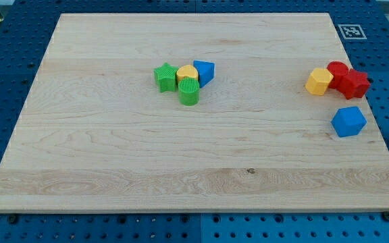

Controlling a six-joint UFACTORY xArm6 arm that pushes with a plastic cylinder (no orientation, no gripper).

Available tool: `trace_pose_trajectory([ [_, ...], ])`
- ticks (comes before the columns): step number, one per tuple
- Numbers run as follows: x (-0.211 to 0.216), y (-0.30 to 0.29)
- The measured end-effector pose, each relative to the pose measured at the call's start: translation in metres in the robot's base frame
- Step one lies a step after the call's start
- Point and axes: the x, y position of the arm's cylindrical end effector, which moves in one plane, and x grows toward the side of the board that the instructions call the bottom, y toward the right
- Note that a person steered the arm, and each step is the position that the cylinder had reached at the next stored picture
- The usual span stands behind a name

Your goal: Push the yellow hexagon towards the bottom center

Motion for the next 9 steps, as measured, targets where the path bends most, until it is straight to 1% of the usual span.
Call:
trace_pose_trajectory([
  [1, -0.022, 0.002],
  [2, -0.085, 0.0],
  [3, -0.095, -0.021],
  [4, -0.081, 0.001],
  [5, -0.068, 0.002],
  [6, -0.038, -0.026],
  [7, -0.06, -0.046],
  [8, -0.1, -0.061],
  [9, -0.107, -0.075],
])
